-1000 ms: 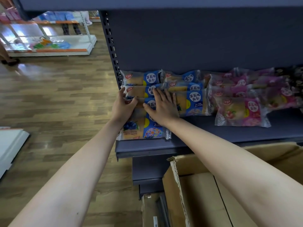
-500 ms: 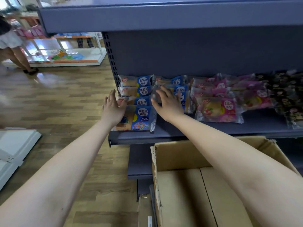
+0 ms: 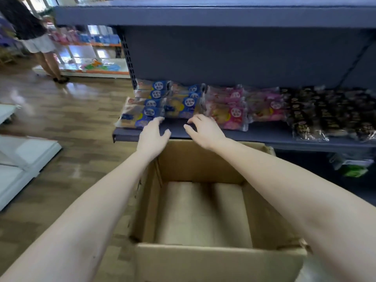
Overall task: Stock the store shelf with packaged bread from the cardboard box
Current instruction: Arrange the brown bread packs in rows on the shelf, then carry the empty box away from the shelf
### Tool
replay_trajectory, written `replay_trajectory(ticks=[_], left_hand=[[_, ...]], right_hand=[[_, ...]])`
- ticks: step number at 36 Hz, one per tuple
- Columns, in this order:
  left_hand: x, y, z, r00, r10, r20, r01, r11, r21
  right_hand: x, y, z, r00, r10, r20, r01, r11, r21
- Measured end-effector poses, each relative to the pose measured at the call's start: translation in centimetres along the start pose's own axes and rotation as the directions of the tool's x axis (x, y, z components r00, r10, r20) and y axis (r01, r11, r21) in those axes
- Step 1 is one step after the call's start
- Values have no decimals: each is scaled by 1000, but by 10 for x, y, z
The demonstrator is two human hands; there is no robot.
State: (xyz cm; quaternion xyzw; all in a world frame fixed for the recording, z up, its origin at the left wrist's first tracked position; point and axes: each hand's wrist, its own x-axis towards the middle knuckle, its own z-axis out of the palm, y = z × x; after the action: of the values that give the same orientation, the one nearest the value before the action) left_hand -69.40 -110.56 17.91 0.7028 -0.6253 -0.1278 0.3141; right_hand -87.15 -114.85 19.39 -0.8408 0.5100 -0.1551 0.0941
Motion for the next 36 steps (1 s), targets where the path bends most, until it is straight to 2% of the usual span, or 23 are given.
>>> replay_trajectory(ticks=[4,7,10,18,21,28,36], left_hand=[[-39,18,27,997,-5,79,2,999,33],[-57,29,44,972,-57,226,37,995,90],[-69,37,57,915,-148,375,87,981,175],[-95,34,94,755,-287,589,85,934,347],[-96,34,103,720,-291,630,52,928,369],[-85,28,116,691,-292,661,35,927,373],[-74,19,107,694,-325,643,68,918,391]], right_hand=[[-40,30,-7,996,48,70,-47,999,-17],[-59,49,-15,994,75,80,-73,997,-18],[-70,59,-22,994,85,68,-85,996,4],[-99,73,-12,983,130,129,-137,990,42],[-104,79,-4,977,148,152,-157,987,45],[-99,82,10,975,150,162,-160,986,54],[-75,70,19,988,-6,153,-10,994,105]])
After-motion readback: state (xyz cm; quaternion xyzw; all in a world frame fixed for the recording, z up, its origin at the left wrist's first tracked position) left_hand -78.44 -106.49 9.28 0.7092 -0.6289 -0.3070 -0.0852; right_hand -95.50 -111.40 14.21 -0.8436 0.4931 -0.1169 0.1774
